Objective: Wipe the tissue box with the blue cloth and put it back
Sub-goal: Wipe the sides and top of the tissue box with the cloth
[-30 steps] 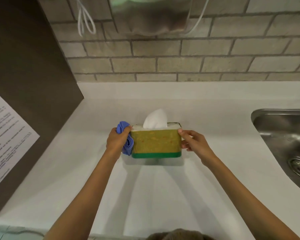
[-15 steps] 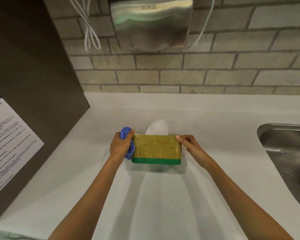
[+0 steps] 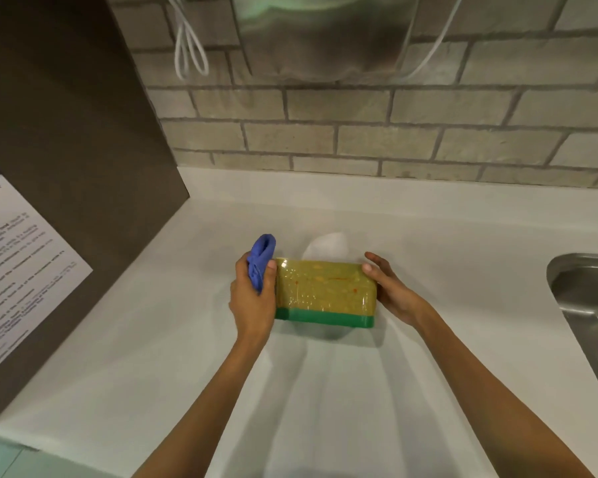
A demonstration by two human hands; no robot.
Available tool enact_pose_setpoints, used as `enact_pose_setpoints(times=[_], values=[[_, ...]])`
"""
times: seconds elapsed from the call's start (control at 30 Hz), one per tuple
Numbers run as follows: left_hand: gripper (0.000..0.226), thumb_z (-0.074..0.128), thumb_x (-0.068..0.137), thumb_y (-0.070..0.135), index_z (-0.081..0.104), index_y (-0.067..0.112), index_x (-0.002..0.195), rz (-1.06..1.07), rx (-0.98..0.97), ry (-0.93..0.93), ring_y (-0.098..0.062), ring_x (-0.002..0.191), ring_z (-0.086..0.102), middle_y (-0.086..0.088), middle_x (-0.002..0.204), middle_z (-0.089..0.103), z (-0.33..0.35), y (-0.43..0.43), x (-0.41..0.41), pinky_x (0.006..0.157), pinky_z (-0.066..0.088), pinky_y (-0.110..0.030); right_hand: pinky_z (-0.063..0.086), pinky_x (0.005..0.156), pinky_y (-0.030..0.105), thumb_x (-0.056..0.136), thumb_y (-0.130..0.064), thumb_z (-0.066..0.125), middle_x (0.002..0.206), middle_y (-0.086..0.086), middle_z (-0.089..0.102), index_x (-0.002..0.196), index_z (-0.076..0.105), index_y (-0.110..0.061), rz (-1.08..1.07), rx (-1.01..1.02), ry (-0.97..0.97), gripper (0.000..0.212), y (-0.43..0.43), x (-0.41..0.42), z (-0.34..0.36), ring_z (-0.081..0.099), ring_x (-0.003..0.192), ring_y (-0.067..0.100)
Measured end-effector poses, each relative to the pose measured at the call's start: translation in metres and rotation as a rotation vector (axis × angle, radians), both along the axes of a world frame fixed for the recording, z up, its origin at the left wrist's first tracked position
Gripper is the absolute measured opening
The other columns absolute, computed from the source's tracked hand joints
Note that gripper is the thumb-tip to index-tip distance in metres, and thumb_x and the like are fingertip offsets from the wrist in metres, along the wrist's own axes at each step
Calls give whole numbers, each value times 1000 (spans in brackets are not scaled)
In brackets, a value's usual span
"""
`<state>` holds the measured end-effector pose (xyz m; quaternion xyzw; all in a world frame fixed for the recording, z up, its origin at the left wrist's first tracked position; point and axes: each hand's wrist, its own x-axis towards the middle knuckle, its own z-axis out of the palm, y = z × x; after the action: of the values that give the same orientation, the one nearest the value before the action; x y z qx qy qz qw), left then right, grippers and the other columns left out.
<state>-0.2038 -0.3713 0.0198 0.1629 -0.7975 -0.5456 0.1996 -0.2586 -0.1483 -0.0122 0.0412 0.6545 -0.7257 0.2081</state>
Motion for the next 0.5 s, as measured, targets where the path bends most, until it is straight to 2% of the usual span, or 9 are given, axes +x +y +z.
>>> enact_pose_setpoints(times=[0.07, 0.2, 0.3, 0.4, 0.5], values=[[38, 51, 92, 36, 47, 22, 127, 5, -94, 102, -20, 99, 58, 0, 106, 62, -3, 4, 6, 87, 50, -39, 46, 84, 25, 82, -36, 54, 108, -6, 52, 144, 19, -25, 7, -8, 14, 71, 0, -3, 7, 55, 97, 7], [51, 55, 84, 36, 48, 19, 132, -83, -301, 264, -3, 112, 41, -2, 131, 55, -5, 10, 14, 98, 38, -27, 42, 96, 33, 73, -41, 58, 109, -6, 51, 144, 21, -26, 19, -1, 43, 82, -1, -3, 10, 55, 99, 9], [54, 58, 78, 43, 58, 11, 122, -127, -500, 331, -16, 117, 43, -8, 136, 54, -7, 13, 19, 99, 32, -27, 43, 95, 33, 67, -45, 62, 110, -5, 51, 143, 24, -25, 1, 7, 52, 87, -1, 1, 9, 55, 100, 10], [47, 52, 82, 44, 63, 11, 114, -87, -415, 336, -23, 110, 49, -9, 125, 60, 0, 10, 12, 94, 40, -35, 43, 96, 35, 67, -44, 70, 108, -3, 52, 141, 27, -24, -13, 14, 53, 87, -3, 5, 9, 56, 99, 11], [60, 58, 80, 45, 53, 11, 128, -22, -402, 240, -29, 107, 50, -14, 120, 57, 5, 15, 5, 90, 43, -42, 42, 101, 38, 67, -43, 68, 108, 0, 51, 138, 27, -24, -37, 24, 53, 84, -4, 10, 8, 56, 97, 14]])
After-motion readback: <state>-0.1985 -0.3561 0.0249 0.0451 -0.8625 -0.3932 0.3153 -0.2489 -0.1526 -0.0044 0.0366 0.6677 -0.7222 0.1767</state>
